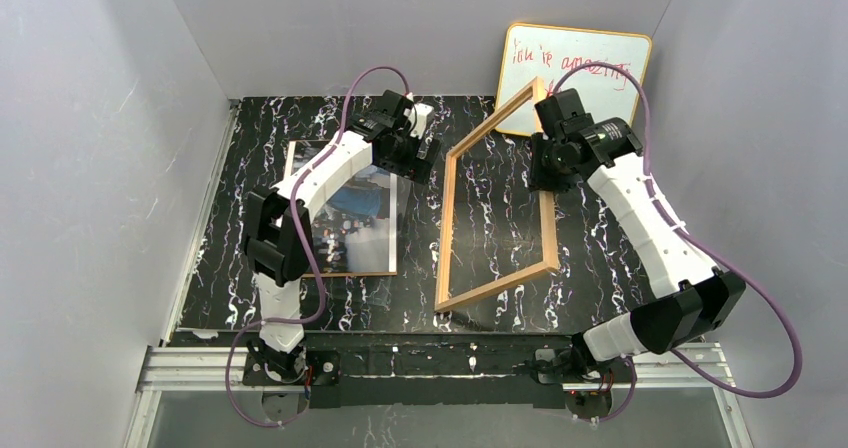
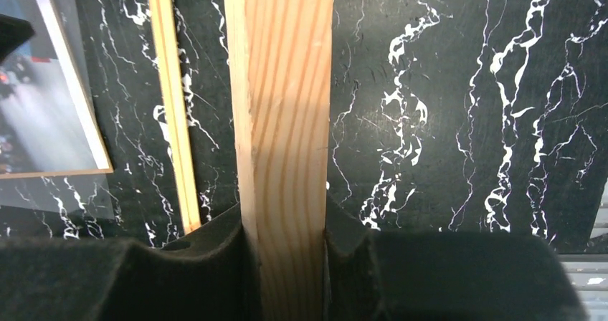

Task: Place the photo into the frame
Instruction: Turn over the photo frame at the center of the board.

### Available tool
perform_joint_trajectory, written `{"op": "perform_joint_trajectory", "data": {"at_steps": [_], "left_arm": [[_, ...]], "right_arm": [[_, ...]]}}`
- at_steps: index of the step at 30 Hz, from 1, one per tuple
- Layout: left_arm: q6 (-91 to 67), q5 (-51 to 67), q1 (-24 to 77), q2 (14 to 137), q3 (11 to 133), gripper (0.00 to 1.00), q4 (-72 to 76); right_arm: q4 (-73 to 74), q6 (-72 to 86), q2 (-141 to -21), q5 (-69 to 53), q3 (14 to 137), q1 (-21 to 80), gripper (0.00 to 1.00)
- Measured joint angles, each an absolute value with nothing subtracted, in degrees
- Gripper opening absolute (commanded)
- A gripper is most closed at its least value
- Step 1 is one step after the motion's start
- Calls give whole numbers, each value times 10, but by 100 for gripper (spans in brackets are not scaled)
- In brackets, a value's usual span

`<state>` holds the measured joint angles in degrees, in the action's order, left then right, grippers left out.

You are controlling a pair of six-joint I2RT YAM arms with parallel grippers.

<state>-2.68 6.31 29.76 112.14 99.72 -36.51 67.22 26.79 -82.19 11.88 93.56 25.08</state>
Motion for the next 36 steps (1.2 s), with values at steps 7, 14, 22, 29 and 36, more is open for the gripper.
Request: {"op": "perform_joint_trajectory", "data": {"at_steps": [7,14,22,29,36], "left_arm": [[0,48,278,1117,997,98,-383],[27,34,224,1117,986,98,-384],[72,-8,202,1114,901,98,-366],[105,-39,205,1113,846,98,-347],[122,-63,205,1111,809,98,-315]], "right_arm": [[637,271,-803,117,855,251,28],[588,274,-791,103,774,251,28],[548,276,-792,97,716,251,29],[512,274,-818,88,685,251,30],[475,274,-857,97,665,251,38]]}}
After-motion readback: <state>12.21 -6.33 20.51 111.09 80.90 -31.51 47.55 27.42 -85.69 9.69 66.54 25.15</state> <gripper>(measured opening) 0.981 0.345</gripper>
